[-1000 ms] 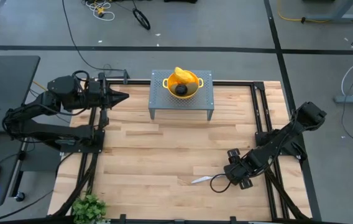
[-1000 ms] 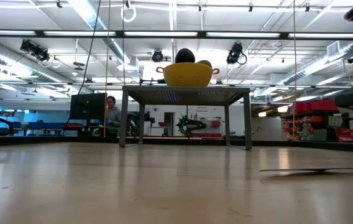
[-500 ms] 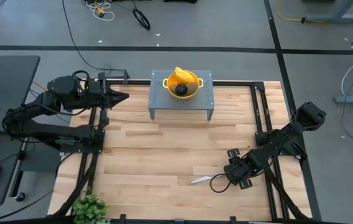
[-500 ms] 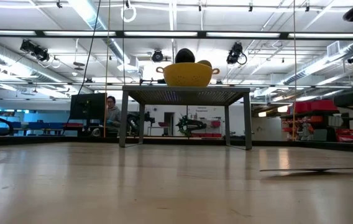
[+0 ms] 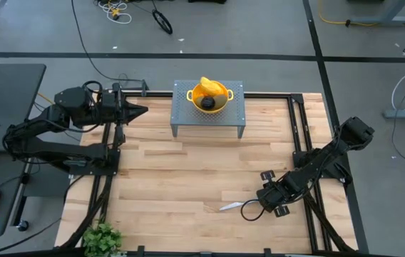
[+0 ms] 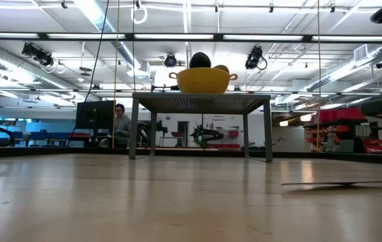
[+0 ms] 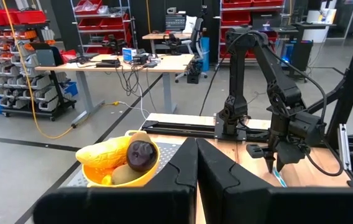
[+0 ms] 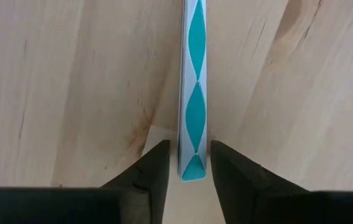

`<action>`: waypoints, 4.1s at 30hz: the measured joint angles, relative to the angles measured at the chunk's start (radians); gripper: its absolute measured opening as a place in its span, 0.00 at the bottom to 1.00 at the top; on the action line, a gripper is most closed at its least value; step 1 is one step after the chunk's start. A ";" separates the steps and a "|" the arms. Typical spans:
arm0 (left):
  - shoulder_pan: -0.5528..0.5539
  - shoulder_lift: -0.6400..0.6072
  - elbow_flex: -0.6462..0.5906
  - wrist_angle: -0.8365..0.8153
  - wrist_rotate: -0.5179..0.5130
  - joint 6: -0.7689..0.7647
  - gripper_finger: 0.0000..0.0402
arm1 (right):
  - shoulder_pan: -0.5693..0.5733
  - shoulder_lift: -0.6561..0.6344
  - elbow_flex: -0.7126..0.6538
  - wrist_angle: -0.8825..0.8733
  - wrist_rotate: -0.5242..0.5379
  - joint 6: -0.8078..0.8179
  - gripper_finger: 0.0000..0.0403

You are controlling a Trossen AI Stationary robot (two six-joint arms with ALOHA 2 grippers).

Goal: Pick & Place Fruit
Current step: Put the blue patterned knife on the shelf to the right of the yellow strainer bowl

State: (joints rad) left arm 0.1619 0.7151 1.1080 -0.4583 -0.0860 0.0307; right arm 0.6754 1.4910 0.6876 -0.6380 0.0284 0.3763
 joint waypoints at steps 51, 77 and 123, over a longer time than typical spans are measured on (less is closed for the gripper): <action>0.000 0.000 0.000 0.000 0.000 -0.016 0.01 | -0.040 -0.037 0.103 0.022 0.031 -0.019 0.17; 0.000 0.000 0.000 0.001 0.008 0.009 0.01 | -0.073 -0.149 0.197 0.105 0.055 -0.006 0.17; 0.000 0.000 0.000 0.000 0.023 0.030 0.01 | -0.318 -0.441 0.303 0.159 0.216 -0.089 0.17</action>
State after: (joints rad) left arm 0.1621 0.7147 1.1080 -0.4582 -0.0629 0.0605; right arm 0.3571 1.0497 0.9909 -0.4793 0.2440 0.2878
